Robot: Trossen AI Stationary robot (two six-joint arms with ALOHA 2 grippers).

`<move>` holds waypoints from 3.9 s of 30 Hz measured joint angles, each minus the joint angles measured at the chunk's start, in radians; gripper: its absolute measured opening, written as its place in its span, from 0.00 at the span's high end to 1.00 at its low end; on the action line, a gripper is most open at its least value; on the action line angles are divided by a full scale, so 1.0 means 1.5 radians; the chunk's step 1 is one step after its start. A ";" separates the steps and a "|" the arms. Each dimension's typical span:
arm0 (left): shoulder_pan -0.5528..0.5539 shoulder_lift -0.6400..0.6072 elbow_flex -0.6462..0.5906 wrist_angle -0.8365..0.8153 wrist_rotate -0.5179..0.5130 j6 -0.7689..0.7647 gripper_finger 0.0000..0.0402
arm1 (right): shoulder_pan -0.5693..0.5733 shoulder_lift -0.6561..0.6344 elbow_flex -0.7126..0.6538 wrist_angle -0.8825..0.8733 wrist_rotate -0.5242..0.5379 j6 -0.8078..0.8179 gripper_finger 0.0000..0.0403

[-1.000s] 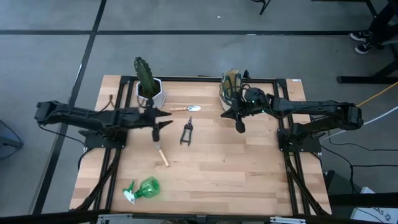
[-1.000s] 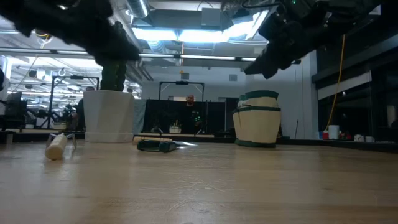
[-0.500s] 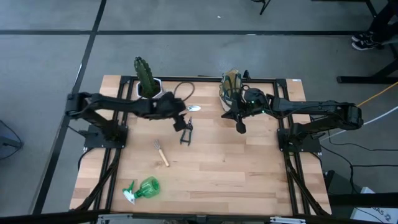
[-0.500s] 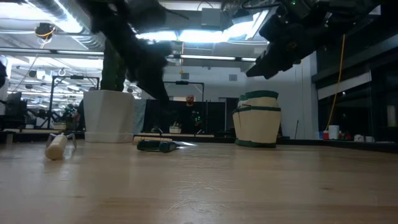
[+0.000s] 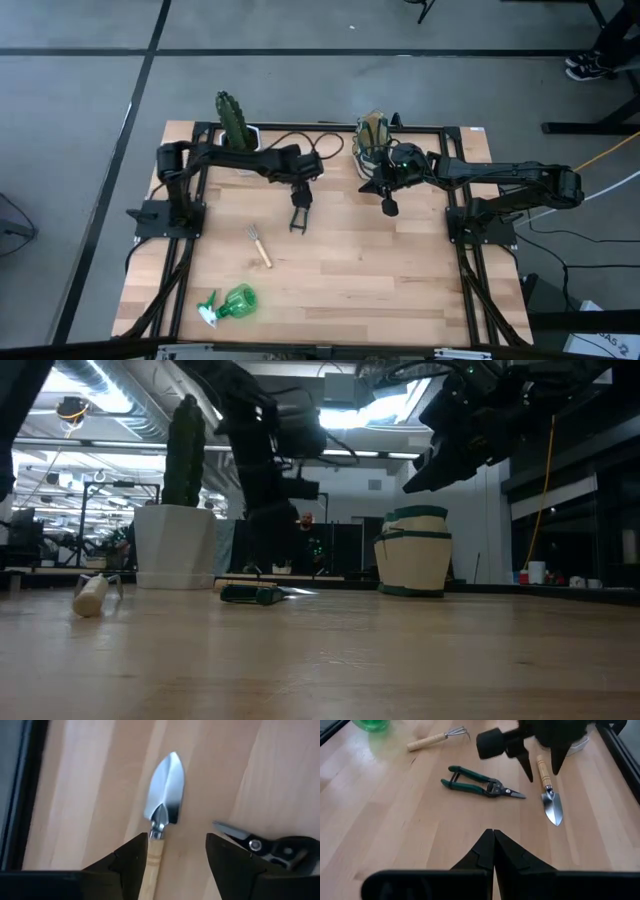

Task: Pick & Place Garden tools in Gardening bag
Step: Put the trowel into the gardening bag

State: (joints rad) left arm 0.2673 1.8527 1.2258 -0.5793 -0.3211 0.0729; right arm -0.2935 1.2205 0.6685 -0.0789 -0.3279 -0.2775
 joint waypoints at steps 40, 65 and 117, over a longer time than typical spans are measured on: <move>0.075 0.061 0.000 -0.017 0.131 0.150 0.85 | 0.000 0.000 0.000 -0.032 0.002 0.054 0.98; 0.079 -0.123 -0.002 0.168 0.135 0.129 0.85 | -0.051 -0.151 0.101 -0.444 0.214 0.068 0.98; 0.007 -0.042 -0.009 0.829 0.141 0.160 0.85 | -0.312 0.172 -0.044 0.111 0.243 0.191 0.98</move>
State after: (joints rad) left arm 0.2771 1.7904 1.2127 0.6637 -0.1089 0.3130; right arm -0.7615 1.4790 0.6022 0.0869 0.0374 0.0095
